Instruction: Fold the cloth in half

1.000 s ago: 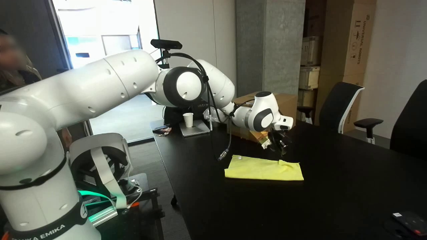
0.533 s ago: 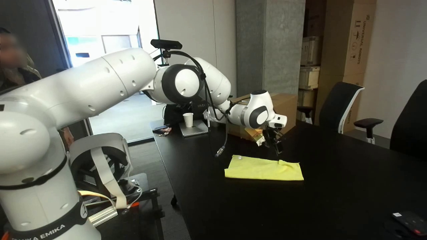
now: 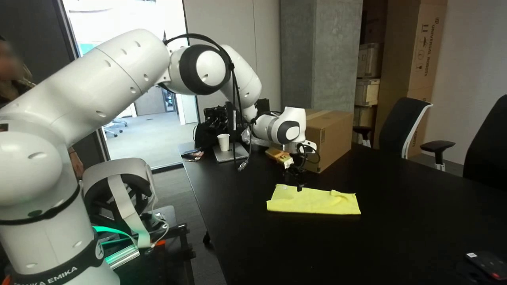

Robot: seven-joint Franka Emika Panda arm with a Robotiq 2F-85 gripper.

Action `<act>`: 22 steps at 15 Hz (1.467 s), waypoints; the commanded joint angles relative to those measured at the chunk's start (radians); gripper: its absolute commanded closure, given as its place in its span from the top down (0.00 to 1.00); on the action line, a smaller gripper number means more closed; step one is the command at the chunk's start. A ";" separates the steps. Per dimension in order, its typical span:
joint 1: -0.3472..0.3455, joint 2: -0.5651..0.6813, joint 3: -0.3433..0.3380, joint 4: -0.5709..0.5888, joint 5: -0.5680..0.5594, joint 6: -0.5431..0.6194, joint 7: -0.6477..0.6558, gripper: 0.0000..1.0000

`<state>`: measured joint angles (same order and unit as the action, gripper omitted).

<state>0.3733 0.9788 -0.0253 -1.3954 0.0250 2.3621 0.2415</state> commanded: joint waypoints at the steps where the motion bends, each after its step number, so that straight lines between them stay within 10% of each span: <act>1: -0.013 -0.163 0.019 -0.240 -0.081 -0.052 -0.051 1.00; 11: -0.001 -0.321 0.015 -0.650 -0.250 0.172 -0.006 1.00; 22: 0.095 -0.310 0.028 -0.759 -0.245 0.428 0.020 1.00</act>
<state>0.4365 0.7028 0.0125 -2.1218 -0.1998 2.7385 0.2471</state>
